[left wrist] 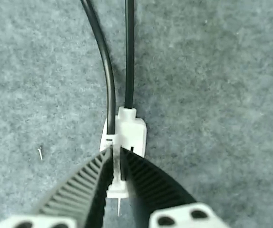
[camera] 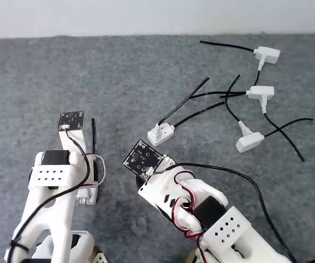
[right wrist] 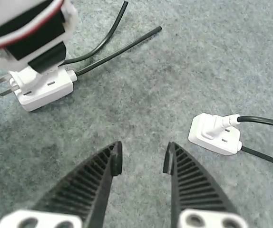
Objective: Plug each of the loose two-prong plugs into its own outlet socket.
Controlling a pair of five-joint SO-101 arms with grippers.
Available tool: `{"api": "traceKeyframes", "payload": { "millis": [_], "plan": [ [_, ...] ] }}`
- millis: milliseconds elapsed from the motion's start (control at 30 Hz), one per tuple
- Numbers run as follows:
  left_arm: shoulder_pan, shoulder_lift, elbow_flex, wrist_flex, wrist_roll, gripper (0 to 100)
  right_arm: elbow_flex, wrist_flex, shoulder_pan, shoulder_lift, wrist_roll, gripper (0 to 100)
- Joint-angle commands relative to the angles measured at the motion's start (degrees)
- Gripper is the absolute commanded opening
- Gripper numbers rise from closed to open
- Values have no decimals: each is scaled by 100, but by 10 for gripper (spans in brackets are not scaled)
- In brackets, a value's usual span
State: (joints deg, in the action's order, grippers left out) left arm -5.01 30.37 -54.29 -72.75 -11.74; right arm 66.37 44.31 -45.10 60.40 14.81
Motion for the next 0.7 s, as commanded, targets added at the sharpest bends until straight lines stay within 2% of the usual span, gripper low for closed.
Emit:
{"api": "traceKeyframes", "payload": {
  "millis": [0,267,433,500,667],
  "plan": [
    [44,35,110,114,-18,12,-343,13,22,66,-70,159],
    [18,53,154,79,0,26,-343,13,22,40,-70,161],
    [-176,44,119,-9,255,201,-343,13,22,40,-70,161],
    [-281,35,110,-79,255,239,-343,13,22,40,-70,161],
    [-369,35,-40,-26,290,193,-343,13,22,40,-70,161]
  ]
}}
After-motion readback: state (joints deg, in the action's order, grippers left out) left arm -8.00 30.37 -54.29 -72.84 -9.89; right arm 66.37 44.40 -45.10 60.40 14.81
